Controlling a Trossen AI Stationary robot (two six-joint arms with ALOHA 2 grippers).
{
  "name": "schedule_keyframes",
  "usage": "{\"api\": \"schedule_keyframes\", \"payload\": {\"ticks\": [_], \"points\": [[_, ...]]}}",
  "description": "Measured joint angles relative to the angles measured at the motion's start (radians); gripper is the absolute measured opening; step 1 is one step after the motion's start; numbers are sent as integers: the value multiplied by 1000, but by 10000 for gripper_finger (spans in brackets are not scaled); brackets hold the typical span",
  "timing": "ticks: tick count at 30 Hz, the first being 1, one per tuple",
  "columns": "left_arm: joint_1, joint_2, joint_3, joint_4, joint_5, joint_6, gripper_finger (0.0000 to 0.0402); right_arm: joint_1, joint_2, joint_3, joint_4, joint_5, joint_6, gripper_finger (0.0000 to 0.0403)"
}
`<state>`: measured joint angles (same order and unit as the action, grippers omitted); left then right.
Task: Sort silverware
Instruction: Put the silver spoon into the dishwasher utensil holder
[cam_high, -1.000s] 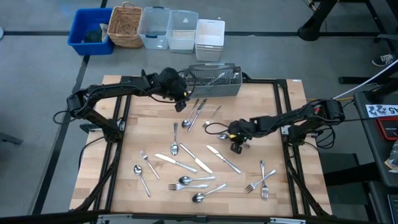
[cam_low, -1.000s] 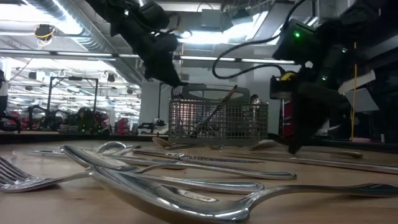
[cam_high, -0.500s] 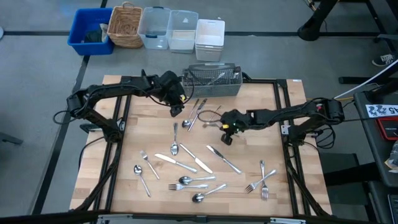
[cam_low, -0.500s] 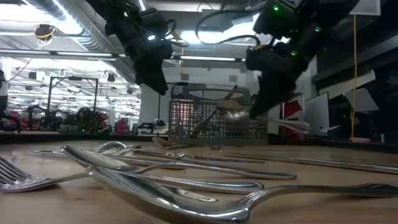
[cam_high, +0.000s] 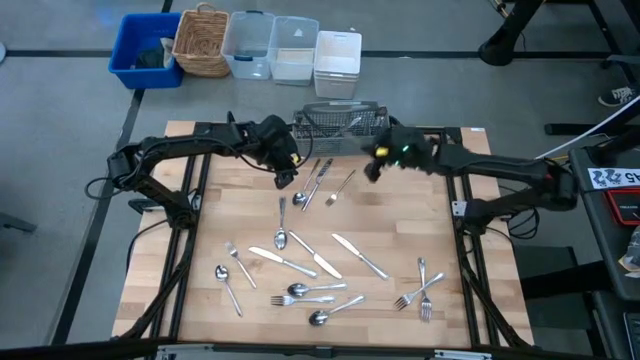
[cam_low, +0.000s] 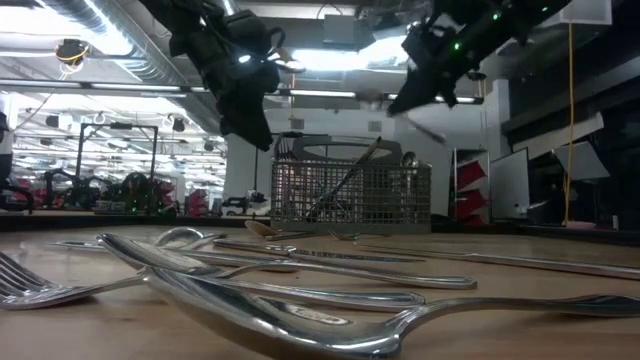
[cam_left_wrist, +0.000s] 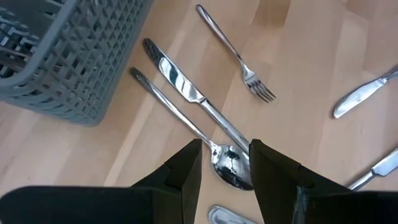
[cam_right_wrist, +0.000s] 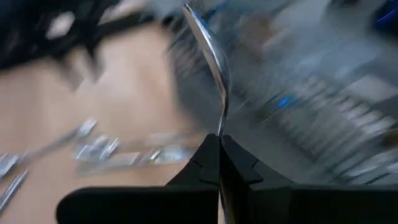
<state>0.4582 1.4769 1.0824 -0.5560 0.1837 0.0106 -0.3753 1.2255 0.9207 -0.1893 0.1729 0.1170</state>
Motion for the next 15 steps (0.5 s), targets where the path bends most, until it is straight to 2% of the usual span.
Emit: {"api": "schedule_keyframes", "payload": {"ticks": [3,7,15], "points": [[-12,0,0,2,0,-13,120,-83,-42,1,95,38,-54,2],[-31,0,0,26,-1,-38,120,-190,-44,1,225,37,-88,2],[-66,0,0,82,-4,-59,120,-319,58,1,368,-95,-100,2]]}}
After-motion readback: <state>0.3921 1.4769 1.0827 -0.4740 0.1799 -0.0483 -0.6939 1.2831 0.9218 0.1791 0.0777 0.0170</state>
